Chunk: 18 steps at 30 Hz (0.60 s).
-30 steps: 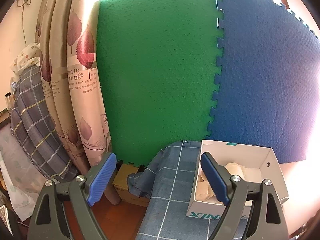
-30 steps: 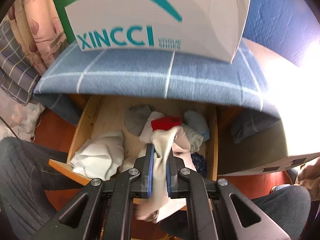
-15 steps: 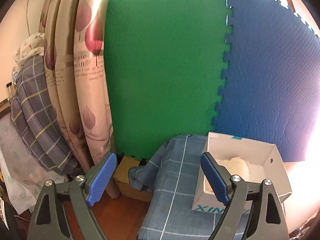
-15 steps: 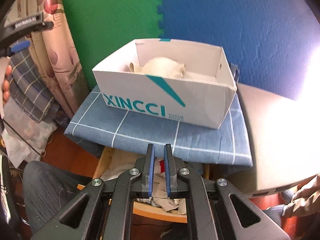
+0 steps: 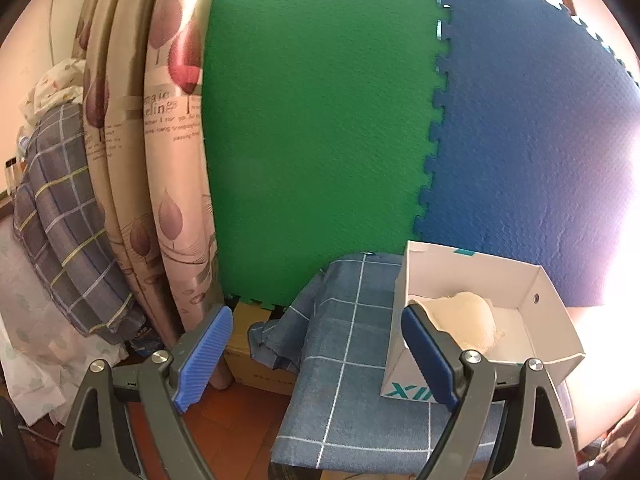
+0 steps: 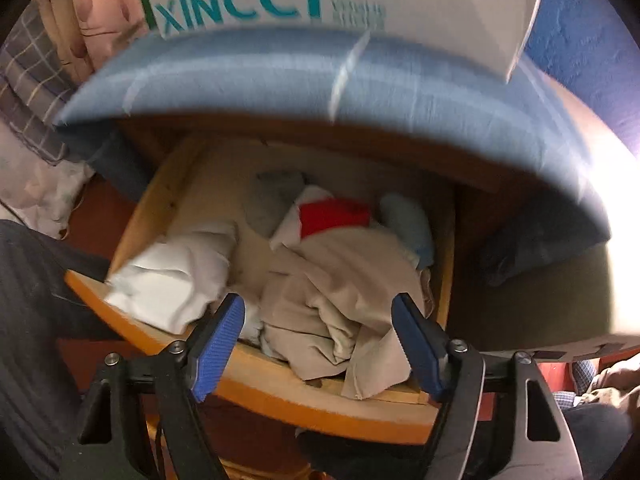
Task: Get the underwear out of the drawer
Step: 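Pull the beige underwear out of the drawer with the right gripper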
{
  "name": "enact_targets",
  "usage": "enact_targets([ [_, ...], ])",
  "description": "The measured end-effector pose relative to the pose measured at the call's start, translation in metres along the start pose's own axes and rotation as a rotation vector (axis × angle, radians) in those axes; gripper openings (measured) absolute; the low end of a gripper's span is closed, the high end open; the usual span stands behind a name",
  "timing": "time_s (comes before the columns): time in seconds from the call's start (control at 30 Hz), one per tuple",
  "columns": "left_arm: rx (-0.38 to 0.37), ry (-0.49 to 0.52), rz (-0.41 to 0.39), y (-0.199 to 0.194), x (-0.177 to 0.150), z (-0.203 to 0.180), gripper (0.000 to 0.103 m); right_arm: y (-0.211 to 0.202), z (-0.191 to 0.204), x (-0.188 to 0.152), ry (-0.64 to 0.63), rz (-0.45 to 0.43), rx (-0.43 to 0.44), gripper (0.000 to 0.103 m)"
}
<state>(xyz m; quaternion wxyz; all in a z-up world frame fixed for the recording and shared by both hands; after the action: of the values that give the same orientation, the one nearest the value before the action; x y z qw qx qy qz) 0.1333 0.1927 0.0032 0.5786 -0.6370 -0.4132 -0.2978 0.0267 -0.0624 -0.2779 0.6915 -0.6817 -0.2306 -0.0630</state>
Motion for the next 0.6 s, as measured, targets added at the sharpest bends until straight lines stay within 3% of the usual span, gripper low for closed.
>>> enact_targets([
  [0.13,-0.014,0.009,-0.004,-0.004,0.000,-0.005,0.089,0.035,-0.014,-0.003,0.038,0.059,-0.027,0.063],
  [0.17,-0.014,0.013,-0.009,-0.006,0.000,-0.007,0.089,0.042,-0.017,-0.005,0.046,0.069,-0.027,0.055],
  [0.27,-0.015,0.026,-0.009,-0.010,-0.003,-0.011,0.089,0.071,-0.020,-0.004,0.016,0.125,-0.022,0.015],
  [0.3,-0.017,0.031,-0.006,-0.011,-0.003,-0.012,0.089,0.079,-0.020,-0.005,0.026,0.144,0.001,0.009],
  [0.4,-0.008,0.041,-0.018,-0.016,-0.002,-0.011,0.089,0.074,-0.014,-0.004,0.011,0.116,0.028,0.006],
  [0.6,-0.015,0.028,-0.017,-0.021,-0.006,-0.009,0.089,0.012,-0.017,0.001,0.041,-0.012,0.049,0.005],
])
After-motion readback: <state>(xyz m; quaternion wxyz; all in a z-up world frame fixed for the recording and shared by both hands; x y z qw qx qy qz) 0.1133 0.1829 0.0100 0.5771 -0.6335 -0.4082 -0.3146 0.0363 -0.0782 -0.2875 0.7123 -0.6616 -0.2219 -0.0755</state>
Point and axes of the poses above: each gripper's, at about its wrist camera, not at the fingertips, and y roughly the way its jaws point, z to its left, x to its top, the point moved 6 cm from there along y, roughly the way its jaws point, and after that the axes turned 9 degrees about -y, right-handed, at the moved point
